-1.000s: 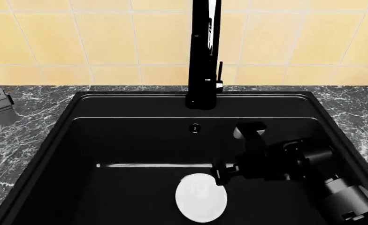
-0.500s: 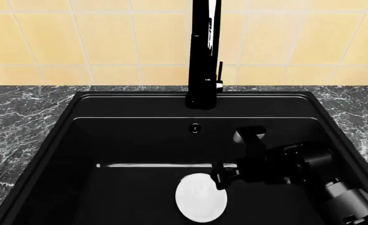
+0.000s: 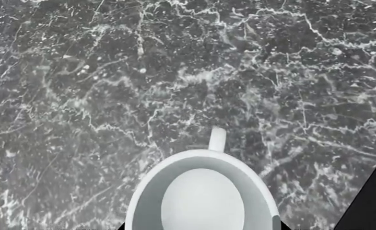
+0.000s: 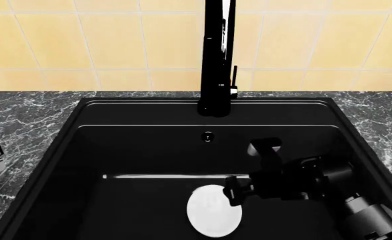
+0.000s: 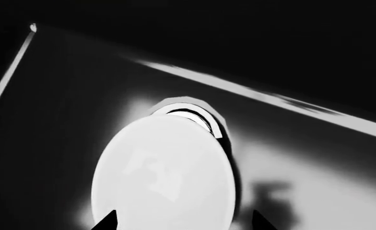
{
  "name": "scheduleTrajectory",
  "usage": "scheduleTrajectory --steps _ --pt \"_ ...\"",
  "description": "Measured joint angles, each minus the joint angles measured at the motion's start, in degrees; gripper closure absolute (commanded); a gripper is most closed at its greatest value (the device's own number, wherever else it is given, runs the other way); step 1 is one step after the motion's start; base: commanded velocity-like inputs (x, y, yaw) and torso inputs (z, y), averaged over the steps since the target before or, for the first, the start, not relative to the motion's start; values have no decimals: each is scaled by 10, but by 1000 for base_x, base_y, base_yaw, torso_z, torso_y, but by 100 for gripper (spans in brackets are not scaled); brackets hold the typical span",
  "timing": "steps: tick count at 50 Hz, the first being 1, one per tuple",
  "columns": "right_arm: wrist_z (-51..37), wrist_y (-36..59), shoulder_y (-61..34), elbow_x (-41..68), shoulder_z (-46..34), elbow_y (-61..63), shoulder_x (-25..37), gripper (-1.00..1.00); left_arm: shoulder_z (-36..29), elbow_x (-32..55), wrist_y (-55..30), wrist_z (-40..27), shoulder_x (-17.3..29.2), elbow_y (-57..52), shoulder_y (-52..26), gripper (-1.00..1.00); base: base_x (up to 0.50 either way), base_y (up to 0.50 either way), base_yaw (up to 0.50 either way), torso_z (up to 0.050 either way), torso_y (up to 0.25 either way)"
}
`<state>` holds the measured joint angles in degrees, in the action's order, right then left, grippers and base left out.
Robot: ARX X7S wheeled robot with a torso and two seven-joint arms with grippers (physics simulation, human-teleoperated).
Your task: Pick the cup and bowl from the sink and place them on the counter for drying.
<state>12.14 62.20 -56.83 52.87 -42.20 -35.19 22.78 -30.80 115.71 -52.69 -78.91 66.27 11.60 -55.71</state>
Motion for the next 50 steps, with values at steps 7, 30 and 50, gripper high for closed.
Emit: scheduleTrajectory --steps 7,30,50 --pt "5 -3 1 -1 -3 -4 -2 -100 1 5 12 7 3 -2 11 -100 0 0 0 0 0" --pt "5 -5 4 2 -4 -4 -2 -100 2 1 19 37 16 12 11 -100 0 0 0 0 0" --pt "-1 -3 5 9 1 4 3 -100 0 5 -40 13 4 10 -86 -100 0 0 0 0 0"
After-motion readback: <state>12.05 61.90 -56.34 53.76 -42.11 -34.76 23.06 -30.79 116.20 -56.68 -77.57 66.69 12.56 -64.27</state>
